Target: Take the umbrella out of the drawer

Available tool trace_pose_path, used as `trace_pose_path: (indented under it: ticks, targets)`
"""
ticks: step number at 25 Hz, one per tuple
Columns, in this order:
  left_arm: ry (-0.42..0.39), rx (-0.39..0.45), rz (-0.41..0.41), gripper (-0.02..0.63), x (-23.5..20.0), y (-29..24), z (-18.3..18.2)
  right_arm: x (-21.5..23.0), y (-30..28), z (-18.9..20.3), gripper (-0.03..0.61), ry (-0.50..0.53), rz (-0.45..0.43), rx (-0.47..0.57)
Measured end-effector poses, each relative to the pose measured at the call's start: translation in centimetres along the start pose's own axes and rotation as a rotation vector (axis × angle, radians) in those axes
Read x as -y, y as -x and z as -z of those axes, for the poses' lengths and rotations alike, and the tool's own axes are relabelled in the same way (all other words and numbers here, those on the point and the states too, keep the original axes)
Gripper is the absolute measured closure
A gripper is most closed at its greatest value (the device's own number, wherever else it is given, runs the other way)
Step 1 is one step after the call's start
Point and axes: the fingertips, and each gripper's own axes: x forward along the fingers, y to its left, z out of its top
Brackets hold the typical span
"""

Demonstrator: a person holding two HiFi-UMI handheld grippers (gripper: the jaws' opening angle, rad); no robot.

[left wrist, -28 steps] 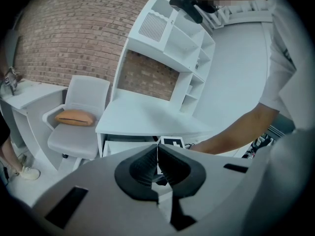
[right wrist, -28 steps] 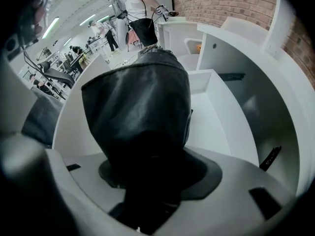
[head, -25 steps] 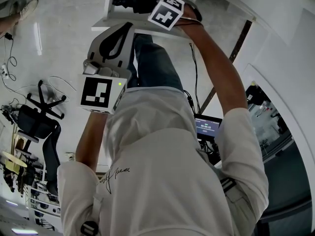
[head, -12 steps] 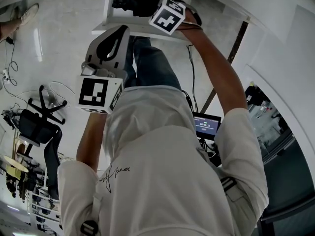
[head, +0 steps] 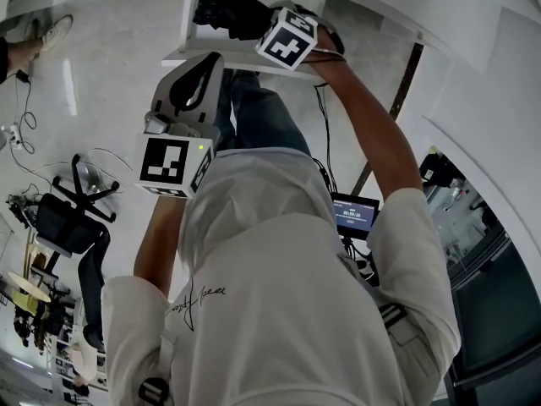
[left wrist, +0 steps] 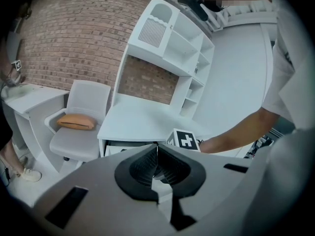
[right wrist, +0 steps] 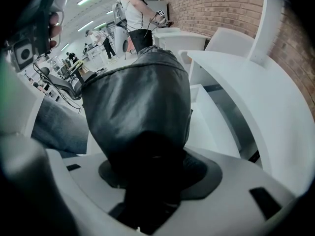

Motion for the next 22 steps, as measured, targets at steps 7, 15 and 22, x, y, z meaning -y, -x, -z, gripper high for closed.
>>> trace_pose_path:
  ticks: [7,15,22]
  targets:
    - [-0.027,0.008,0.007,0.597,0.1,0.1,-1.0,0.3,1.2,-0.6,0.341,0.009,0.015,0.019]
    - [-0.034,0.016,0.016,0.597,0.6,-0.1,-2.3,1.3,2.9,-1.1,0.341,-0.007,0.03,0.044]
    - [-0.035,0.024,0.02,0.597,0.6,-0.6,-3.7,2.1,4.2,-1.9,0.341,-0.013,0.03,0.064]
